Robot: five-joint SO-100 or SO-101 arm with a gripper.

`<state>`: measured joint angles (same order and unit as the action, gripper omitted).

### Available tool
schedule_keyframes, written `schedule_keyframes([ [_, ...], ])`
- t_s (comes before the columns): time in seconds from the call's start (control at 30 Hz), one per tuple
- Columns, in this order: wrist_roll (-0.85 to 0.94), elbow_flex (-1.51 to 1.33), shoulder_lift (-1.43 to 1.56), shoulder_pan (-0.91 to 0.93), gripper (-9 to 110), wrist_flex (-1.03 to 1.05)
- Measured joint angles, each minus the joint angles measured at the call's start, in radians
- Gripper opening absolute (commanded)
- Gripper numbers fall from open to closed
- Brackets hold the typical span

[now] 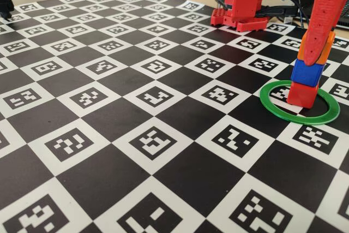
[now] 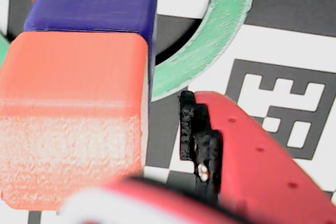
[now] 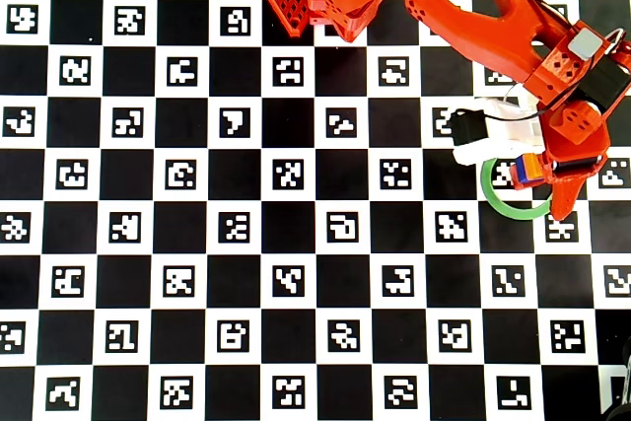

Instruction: Grab the red cube then put it in the green circle then put the blue cube on top and finally the orange cube on top

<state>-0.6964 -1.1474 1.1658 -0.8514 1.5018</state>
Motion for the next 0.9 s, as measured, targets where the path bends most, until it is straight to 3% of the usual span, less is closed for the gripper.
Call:
schedule_keyframes([
  [0.3,0.031,0.000,0.008,0.000,49,0.067],
  [0.63,0.175,0.000,0.218,0.057,44,0.184],
  [0.9,0.383,-0.150,0.472,0.233,22,0.199],
])
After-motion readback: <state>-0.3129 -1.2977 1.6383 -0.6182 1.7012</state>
